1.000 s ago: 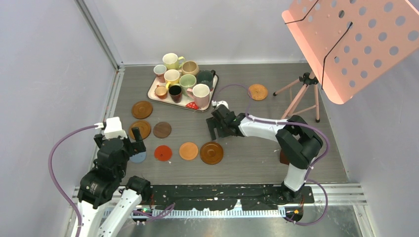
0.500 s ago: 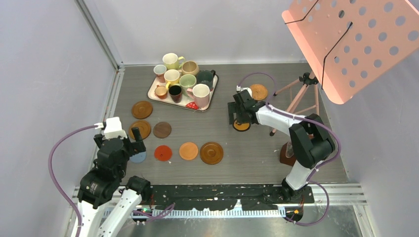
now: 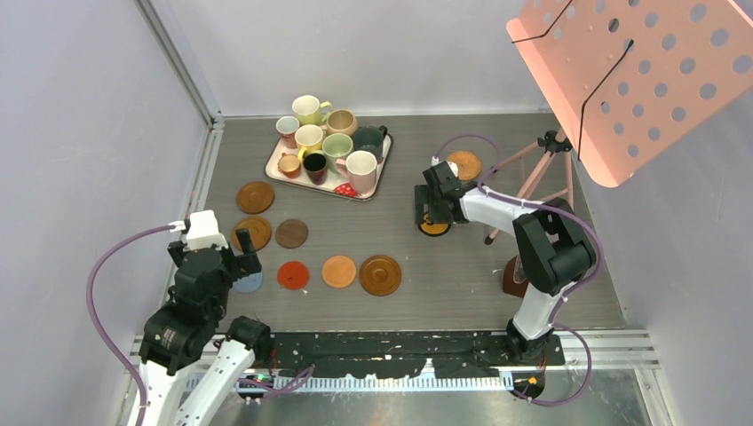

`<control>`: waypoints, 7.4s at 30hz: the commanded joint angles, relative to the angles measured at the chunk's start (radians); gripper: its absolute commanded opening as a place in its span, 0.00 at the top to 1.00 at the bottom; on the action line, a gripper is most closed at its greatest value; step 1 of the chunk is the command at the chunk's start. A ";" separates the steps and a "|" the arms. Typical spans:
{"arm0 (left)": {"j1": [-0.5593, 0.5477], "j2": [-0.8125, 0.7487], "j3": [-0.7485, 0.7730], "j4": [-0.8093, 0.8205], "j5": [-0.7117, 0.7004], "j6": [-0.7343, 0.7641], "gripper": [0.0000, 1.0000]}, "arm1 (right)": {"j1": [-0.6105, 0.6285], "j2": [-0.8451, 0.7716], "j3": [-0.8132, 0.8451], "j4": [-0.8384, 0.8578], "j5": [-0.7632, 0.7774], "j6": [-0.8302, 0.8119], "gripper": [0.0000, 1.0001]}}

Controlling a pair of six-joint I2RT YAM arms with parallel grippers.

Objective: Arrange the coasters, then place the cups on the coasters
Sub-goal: Move the coaster to the center of the board.

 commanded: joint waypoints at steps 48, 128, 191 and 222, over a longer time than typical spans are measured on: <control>-0.003 -0.031 0.002 0.034 -0.024 -0.010 0.01 | 0.436 0.278 0.412 0.002 -0.020 0.216 0.08; -0.003 -0.012 -0.001 0.039 -0.013 -0.007 0.01 | -0.122 0.365 0.722 -0.140 0.445 -0.345 0.56; -0.003 -0.040 -0.002 0.041 -0.019 -0.012 0.01 | 0.097 0.190 0.271 -0.094 -0.196 -0.153 0.64; -0.003 -0.038 -0.004 0.043 -0.015 -0.012 0.01 | 0.333 0.137 0.167 0.116 -0.167 -0.006 0.64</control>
